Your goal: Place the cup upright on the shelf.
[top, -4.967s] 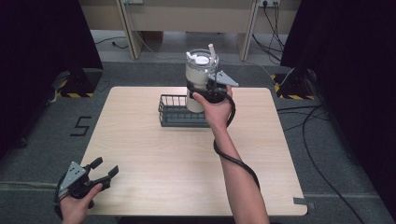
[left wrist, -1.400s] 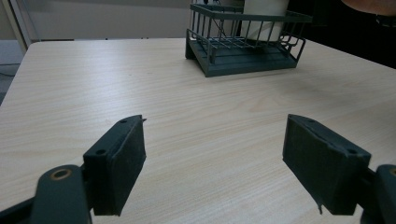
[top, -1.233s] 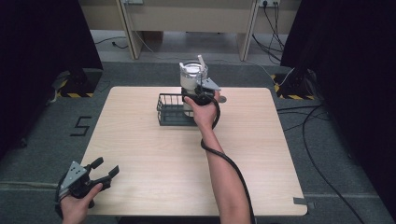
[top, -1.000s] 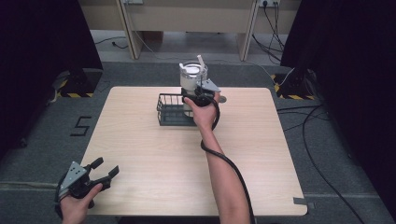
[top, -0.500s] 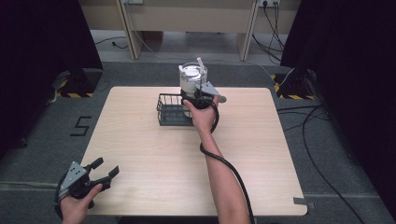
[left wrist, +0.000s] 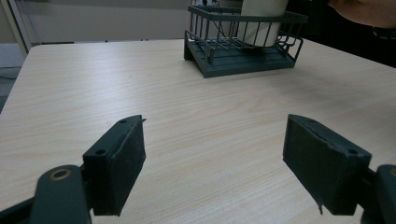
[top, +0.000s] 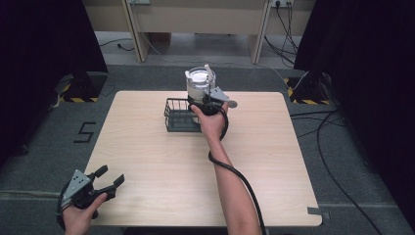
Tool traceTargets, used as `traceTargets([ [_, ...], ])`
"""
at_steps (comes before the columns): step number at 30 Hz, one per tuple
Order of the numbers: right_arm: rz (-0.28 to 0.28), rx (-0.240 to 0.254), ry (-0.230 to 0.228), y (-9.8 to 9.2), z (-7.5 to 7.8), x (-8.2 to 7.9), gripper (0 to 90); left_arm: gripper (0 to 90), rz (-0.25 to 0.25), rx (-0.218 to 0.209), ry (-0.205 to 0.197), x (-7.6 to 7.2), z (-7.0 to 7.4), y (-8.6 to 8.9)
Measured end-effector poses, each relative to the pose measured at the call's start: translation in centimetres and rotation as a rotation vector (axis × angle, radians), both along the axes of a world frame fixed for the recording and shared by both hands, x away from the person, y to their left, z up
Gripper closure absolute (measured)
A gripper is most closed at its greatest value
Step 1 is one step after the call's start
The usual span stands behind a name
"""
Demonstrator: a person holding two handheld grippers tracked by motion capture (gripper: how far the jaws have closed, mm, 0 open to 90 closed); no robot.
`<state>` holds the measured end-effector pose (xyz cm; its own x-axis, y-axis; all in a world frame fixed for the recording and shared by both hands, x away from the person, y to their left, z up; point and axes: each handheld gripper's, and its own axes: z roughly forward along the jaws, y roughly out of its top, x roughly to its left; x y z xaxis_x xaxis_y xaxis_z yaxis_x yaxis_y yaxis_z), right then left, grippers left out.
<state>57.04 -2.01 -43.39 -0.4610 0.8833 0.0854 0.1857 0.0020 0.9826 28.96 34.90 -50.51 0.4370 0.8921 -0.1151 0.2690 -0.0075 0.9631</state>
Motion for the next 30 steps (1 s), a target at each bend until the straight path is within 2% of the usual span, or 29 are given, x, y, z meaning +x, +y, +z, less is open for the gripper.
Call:
traceTargets([
  [9,-0.007,0.008,0.0,-0.1,-0.1,-0.4,3.2,20.5,0.001,0.0,-0.002,0.0,0.0,0.0],
  [30,0.012,-0.041,-0.009,-1.1,0.3,-2.2,2.7,20.5,0.0,0.005,-0.005,0.0,0.1,-0.1],
])
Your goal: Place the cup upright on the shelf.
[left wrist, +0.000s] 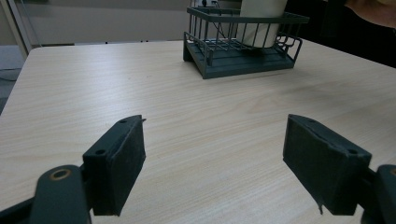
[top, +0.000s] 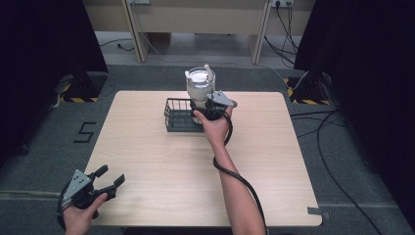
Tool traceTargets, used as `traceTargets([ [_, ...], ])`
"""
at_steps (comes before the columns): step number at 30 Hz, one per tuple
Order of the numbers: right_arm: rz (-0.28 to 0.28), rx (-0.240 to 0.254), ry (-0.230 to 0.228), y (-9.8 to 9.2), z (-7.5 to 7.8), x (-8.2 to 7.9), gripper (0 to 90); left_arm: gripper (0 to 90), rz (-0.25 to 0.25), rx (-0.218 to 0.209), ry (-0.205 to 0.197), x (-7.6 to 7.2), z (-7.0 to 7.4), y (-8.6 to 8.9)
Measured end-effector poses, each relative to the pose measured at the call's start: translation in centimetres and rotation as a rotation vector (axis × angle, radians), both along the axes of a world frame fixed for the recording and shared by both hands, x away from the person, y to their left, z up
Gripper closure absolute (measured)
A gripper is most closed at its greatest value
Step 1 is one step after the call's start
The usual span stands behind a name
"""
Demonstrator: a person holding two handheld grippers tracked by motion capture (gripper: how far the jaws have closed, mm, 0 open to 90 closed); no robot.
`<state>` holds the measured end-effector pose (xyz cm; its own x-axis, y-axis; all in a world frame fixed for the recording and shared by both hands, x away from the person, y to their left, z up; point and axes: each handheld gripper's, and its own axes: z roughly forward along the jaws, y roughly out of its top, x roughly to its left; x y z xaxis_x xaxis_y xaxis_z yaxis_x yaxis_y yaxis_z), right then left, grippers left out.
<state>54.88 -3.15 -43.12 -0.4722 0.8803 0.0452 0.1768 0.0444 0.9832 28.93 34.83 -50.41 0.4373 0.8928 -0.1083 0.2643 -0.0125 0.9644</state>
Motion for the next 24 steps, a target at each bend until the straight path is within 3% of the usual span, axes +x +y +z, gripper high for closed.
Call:
traceTargets([
  [24,0.023,-0.008,-0.003,-1.7,0.9,-3.0,2.3,20.4,0.003,-0.003,0.0,-0.1,0.0,0.0],
])
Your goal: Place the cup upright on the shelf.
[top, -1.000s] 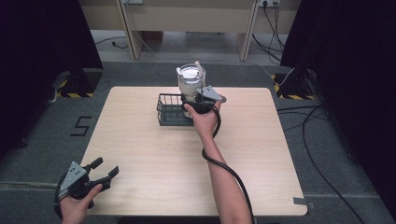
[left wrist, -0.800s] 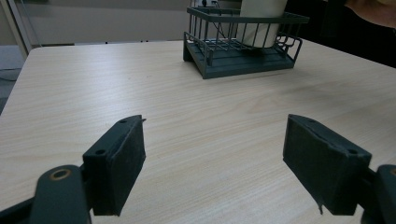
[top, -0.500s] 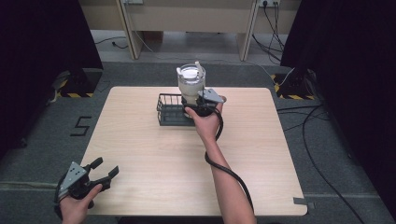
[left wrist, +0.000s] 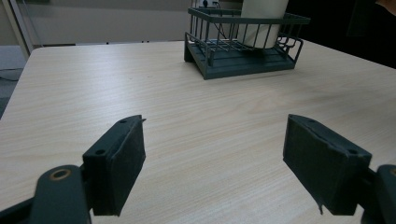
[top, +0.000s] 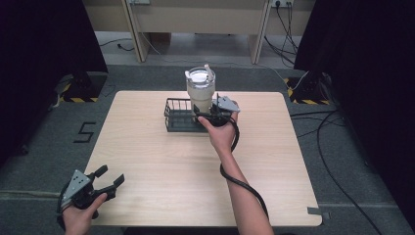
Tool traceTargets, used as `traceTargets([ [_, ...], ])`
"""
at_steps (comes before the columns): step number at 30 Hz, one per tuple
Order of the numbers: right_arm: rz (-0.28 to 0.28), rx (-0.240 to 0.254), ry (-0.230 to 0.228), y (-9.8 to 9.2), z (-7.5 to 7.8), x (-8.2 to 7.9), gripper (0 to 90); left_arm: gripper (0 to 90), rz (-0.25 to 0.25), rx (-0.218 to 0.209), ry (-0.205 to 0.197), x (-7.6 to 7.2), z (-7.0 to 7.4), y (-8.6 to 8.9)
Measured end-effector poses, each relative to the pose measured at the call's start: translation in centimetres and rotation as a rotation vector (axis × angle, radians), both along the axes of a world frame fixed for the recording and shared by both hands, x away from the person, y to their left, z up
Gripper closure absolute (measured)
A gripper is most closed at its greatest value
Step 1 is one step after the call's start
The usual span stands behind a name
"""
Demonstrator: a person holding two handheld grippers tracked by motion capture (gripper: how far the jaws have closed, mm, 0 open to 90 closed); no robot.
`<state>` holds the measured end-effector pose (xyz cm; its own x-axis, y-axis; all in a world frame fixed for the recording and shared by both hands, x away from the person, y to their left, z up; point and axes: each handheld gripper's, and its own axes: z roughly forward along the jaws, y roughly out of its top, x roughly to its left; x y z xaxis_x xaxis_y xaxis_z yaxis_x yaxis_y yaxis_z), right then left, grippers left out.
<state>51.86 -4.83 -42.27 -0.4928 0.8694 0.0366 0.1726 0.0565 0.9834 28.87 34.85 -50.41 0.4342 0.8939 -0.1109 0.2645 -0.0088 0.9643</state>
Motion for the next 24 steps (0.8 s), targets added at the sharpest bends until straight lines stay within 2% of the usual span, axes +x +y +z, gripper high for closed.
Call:
traceTargets([
  [24,0.008,0.0,0.01,-3.5,-0.6,-4.2,2.4,20.4,0.006,0.004,-0.002,-0.1,0.0,-0.1],
])
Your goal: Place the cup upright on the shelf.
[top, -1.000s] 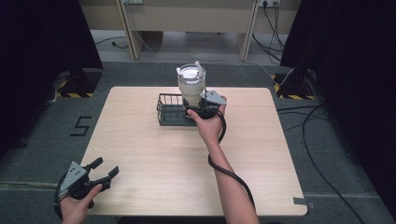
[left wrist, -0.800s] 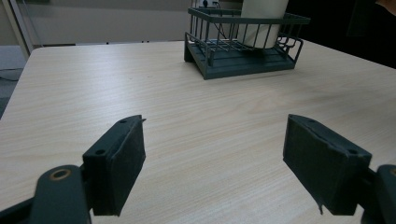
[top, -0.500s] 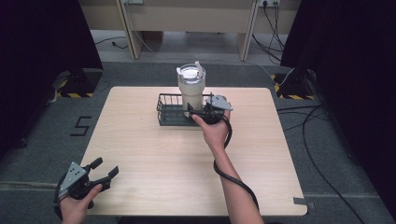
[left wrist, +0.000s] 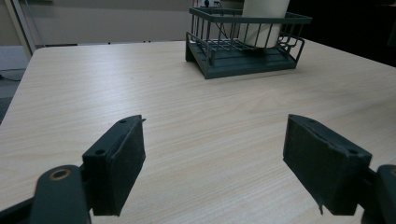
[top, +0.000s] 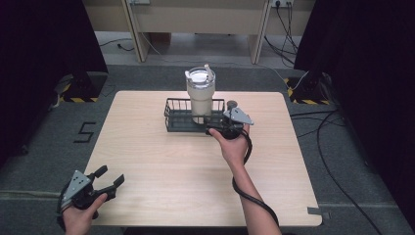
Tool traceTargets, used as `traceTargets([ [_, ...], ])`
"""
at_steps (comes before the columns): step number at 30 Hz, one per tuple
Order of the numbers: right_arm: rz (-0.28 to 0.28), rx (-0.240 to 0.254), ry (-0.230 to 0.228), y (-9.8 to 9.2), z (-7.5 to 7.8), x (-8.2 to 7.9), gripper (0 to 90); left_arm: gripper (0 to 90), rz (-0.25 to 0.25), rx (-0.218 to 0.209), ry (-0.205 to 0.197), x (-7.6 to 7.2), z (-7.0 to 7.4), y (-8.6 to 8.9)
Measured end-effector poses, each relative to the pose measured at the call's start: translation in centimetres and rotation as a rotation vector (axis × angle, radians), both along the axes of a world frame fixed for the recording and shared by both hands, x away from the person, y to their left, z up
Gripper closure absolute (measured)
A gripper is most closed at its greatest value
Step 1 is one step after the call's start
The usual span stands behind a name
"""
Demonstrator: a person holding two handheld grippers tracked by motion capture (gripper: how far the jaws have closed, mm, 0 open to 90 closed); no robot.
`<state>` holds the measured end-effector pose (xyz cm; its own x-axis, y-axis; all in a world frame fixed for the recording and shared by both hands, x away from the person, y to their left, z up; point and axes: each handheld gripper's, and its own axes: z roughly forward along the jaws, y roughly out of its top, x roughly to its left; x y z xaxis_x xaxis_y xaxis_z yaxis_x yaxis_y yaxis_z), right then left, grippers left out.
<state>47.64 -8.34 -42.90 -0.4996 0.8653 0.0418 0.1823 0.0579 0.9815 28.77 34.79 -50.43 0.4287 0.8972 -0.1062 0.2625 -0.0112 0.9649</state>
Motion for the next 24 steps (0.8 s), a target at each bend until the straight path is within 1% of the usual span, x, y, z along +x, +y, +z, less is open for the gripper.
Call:
traceTargets([
  [5,0.009,-0.002,0.004,-0.8,-0.4,-1.4,2.4,20.3,0.0,0.001,0.0,0.0,0.0,0.0],
  [10,0.007,0.002,0.003,-1.7,-0.8,-2.9,2.5,20.3,0.001,0.004,0.0,0.0,0.0,0.0],
  [13,0.007,-0.004,0.003,-2.3,-1.1,-3.7,2.4,20.4,0.002,0.006,0.0,-0.1,0.0,0.0],
  [14,0.005,-0.003,0.008,-2.5,-1.2,-4.0,2.5,20.3,0.002,0.007,0.0,-0.1,0.0,-0.1],
  [24,0.003,-0.013,0.001,-4.3,-2.0,-7.0,2.7,20.4,0.005,0.009,0.0,-0.1,0.0,-0.1],
])
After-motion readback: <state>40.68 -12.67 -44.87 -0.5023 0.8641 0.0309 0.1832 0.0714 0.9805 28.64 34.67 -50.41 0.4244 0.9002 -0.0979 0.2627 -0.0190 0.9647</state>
